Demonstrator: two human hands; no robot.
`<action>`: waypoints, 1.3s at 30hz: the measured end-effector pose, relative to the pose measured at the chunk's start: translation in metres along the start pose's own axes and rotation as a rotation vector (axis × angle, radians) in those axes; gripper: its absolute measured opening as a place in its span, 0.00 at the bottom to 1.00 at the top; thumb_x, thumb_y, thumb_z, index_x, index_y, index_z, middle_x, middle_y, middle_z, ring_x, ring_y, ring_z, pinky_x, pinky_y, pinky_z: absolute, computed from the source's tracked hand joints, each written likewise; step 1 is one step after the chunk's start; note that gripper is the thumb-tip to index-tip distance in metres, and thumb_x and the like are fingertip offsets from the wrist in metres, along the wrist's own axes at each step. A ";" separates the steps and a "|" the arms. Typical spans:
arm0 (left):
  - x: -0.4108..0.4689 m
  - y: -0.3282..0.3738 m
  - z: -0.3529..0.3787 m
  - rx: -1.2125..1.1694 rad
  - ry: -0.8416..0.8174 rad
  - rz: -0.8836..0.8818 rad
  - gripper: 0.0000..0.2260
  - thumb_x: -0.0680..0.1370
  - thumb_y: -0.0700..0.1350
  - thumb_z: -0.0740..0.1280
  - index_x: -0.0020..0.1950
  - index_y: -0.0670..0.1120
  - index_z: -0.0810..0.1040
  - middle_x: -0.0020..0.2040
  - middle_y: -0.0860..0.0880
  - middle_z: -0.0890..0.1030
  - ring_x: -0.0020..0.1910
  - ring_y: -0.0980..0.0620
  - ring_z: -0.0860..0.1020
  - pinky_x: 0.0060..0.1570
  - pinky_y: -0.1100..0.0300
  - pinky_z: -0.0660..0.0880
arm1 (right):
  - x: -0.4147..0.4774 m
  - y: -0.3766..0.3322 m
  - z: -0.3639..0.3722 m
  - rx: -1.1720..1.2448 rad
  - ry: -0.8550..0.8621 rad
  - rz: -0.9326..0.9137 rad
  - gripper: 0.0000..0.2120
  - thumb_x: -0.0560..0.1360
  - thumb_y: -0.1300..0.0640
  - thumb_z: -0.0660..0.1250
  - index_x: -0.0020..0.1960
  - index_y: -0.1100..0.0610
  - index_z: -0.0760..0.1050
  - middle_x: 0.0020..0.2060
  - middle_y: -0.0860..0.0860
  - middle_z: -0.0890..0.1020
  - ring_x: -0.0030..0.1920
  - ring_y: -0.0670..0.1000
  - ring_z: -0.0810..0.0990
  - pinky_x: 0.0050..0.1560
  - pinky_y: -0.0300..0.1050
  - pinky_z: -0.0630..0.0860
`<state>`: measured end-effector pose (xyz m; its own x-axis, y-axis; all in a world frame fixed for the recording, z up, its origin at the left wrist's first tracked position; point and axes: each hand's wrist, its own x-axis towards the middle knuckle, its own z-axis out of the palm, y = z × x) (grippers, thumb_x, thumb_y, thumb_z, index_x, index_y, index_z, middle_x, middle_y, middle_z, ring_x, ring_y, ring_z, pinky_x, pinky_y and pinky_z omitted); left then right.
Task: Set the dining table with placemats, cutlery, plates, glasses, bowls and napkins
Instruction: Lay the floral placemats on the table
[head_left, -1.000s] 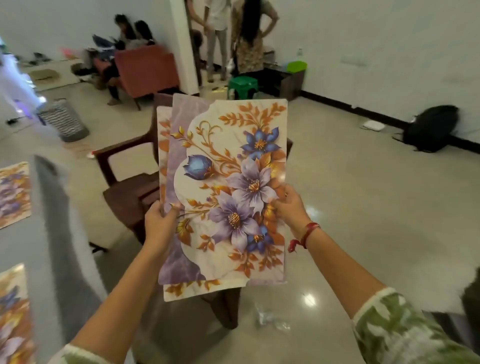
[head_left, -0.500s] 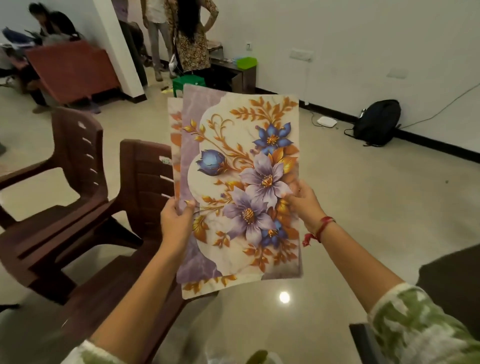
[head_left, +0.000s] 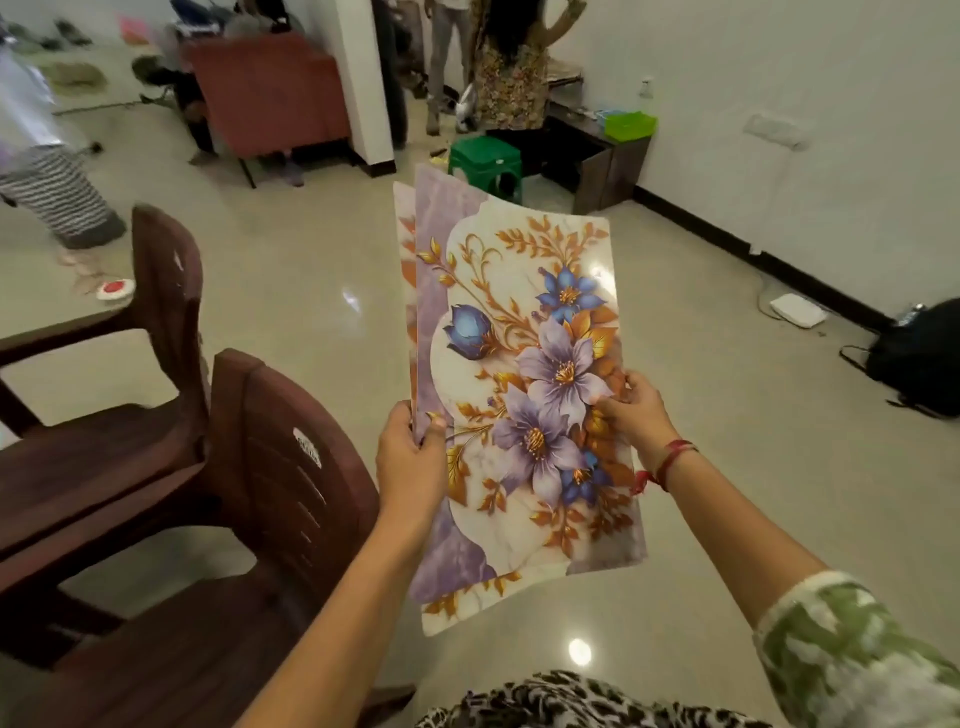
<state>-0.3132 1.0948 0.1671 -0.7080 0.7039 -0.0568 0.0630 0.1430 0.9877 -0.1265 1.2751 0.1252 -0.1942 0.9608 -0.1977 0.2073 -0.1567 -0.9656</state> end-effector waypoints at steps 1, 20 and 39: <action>0.020 0.004 0.008 -0.010 0.030 -0.009 0.08 0.75 0.50 0.62 0.49 0.48 0.74 0.47 0.46 0.81 0.49 0.44 0.80 0.51 0.40 0.77 | 0.027 -0.008 0.008 0.007 -0.034 -0.005 0.13 0.73 0.67 0.68 0.56 0.61 0.71 0.51 0.58 0.79 0.48 0.54 0.79 0.46 0.44 0.78; 0.387 0.025 0.042 -0.089 0.891 -0.250 0.07 0.81 0.45 0.60 0.46 0.44 0.73 0.39 0.50 0.76 0.37 0.55 0.76 0.33 0.65 0.71 | 0.423 -0.152 0.290 0.015 -0.740 0.041 0.13 0.75 0.69 0.66 0.35 0.58 0.69 0.22 0.47 0.75 0.20 0.41 0.72 0.22 0.33 0.70; 0.762 0.026 -0.123 -0.017 1.121 -0.302 0.13 0.67 0.50 0.68 0.45 0.44 0.79 0.42 0.41 0.83 0.43 0.39 0.82 0.48 0.38 0.78 | 0.676 -0.245 0.701 -0.123 -1.093 -0.026 0.10 0.74 0.66 0.68 0.54 0.66 0.74 0.44 0.57 0.79 0.41 0.51 0.78 0.35 0.35 0.77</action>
<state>-0.9380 1.5491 0.1671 -0.9191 -0.3691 -0.1383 -0.2185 0.1850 0.9581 -0.9804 1.8027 0.1103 -0.9313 0.2336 -0.2794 0.2737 -0.0571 -0.9601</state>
